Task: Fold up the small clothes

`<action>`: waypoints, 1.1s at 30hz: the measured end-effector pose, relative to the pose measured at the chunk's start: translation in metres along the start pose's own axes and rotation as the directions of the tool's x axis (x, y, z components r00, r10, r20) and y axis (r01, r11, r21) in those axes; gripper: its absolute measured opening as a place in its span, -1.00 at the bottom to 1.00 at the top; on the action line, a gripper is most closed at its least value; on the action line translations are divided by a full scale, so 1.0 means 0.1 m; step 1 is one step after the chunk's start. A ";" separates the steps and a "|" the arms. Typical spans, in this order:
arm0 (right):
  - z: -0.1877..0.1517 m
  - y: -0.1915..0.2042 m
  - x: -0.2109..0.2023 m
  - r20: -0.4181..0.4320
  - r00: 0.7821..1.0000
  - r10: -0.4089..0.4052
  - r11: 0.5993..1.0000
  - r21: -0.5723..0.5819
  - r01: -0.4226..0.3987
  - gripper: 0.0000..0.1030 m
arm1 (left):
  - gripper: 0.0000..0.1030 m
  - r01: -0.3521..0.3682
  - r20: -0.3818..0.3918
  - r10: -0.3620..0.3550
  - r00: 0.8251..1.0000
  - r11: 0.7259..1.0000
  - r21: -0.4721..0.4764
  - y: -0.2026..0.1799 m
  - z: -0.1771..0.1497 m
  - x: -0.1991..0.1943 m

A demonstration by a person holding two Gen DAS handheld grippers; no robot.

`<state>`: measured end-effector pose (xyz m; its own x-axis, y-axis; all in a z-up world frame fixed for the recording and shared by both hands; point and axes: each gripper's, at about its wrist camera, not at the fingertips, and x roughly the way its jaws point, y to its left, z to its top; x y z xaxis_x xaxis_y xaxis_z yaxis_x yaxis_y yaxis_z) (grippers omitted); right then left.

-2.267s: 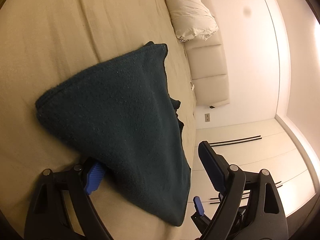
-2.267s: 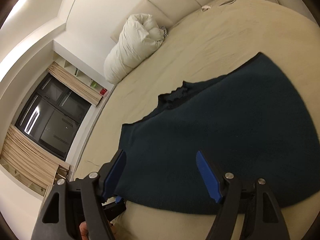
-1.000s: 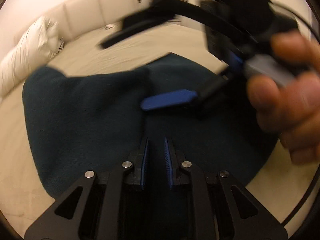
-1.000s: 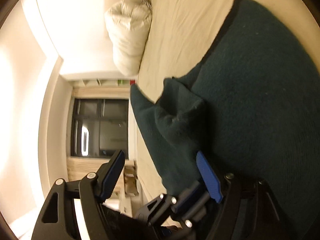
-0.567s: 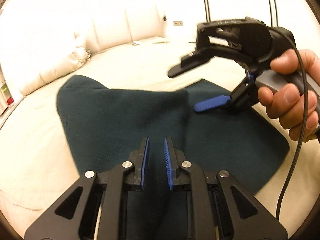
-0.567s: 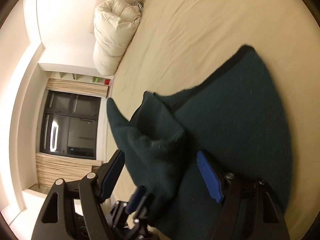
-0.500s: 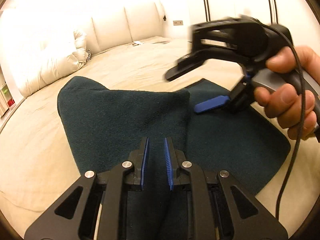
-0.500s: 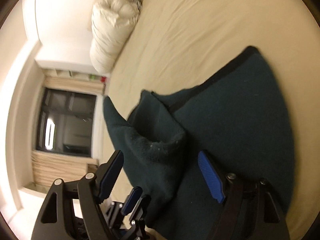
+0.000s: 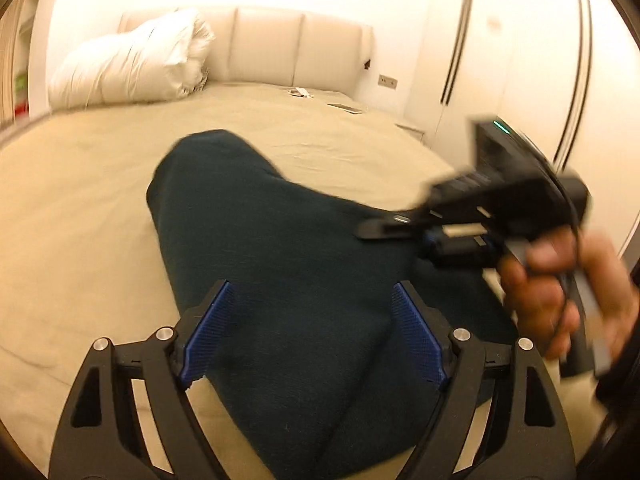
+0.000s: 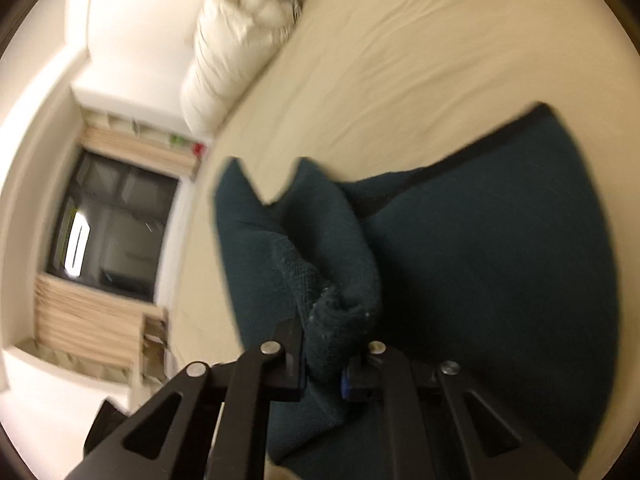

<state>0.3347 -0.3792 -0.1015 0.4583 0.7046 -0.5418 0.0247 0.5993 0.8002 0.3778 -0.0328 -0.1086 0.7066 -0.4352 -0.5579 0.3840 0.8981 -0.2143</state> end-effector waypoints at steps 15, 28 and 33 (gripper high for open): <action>-1.32 -0.79 -0.86 0.279 0.960 0.013 0.972 0.222 -0.078 -0.92 | 0.58 0.081 -0.150 -0.111 0.982 0.979 -0.189 0.67 0.36 0.54; -0.85 -0.32 -0.68 0.210 0.976 -0.061 0.983 0.183 0.022 0.53 | 0.58 0.098 -0.187 -0.146 0.971 0.965 -0.245 0.68 0.11 0.47; -0.52 -0.20 -0.28 0.034 0.999 0.020 0.995 0.095 -0.023 0.25 | 0.58 0.108 -0.200 -0.164 0.966 0.959 -0.263 0.73 0.09 0.47</action>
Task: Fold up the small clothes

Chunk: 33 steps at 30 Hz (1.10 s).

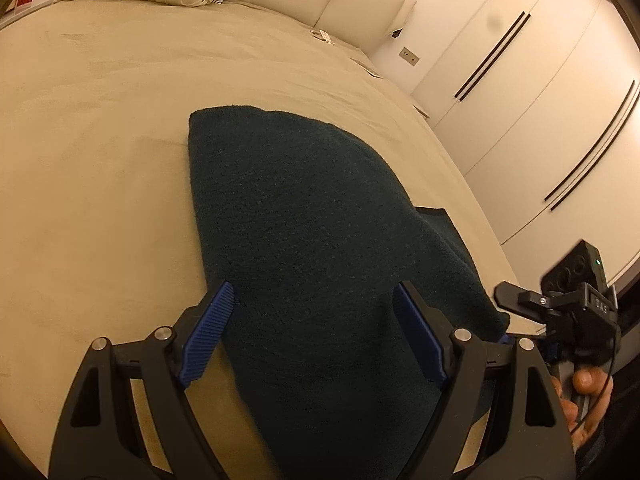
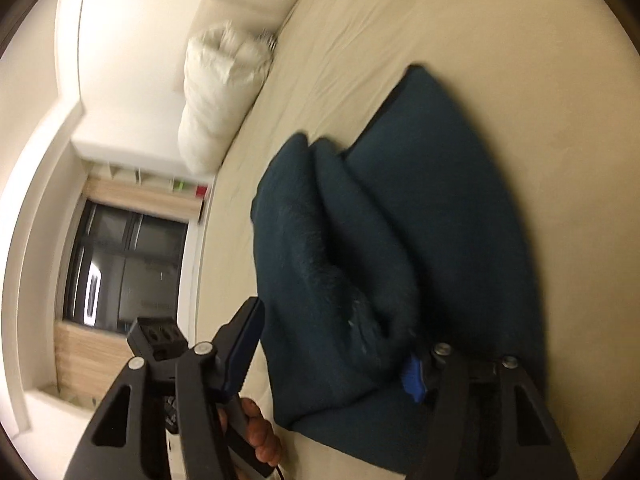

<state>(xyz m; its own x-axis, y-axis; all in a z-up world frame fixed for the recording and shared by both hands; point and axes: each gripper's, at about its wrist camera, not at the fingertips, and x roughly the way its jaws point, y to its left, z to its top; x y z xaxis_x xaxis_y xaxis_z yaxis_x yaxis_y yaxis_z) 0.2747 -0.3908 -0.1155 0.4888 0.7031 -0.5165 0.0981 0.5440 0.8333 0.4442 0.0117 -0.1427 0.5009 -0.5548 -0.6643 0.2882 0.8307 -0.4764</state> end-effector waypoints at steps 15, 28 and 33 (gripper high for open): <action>-0.19 0.12 -0.13 0.171 0.985 -0.034 0.996 -0.073 0.047 -0.69 | 0.58 -0.016 0.010 0.016 1.000 1.000 0.014 -0.05 0.03 -0.01; -0.73 -0.19 -0.70 0.461 0.887 -0.035 0.995 -0.067 0.074 -0.71 | 0.59 -0.067 -0.054 0.078 0.995 0.981 0.185 -0.60 -0.05 0.31; -0.78 -0.34 -0.53 0.414 0.904 -0.107 0.990 -0.043 0.137 -0.70 | 0.60 -0.124 -0.052 0.143 0.988 0.954 0.272 -0.78 -0.07 0.37</action>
<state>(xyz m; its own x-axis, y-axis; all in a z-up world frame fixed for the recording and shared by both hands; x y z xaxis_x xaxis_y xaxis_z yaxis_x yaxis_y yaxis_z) 0.1778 -0.4110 -0.1313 0.7902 0.3874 -0.4748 0.1273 0.6542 0.7455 0.4341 -0.0736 -0.1344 0.4940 -0.4322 -0.7544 0.4355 0.8740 -0.2155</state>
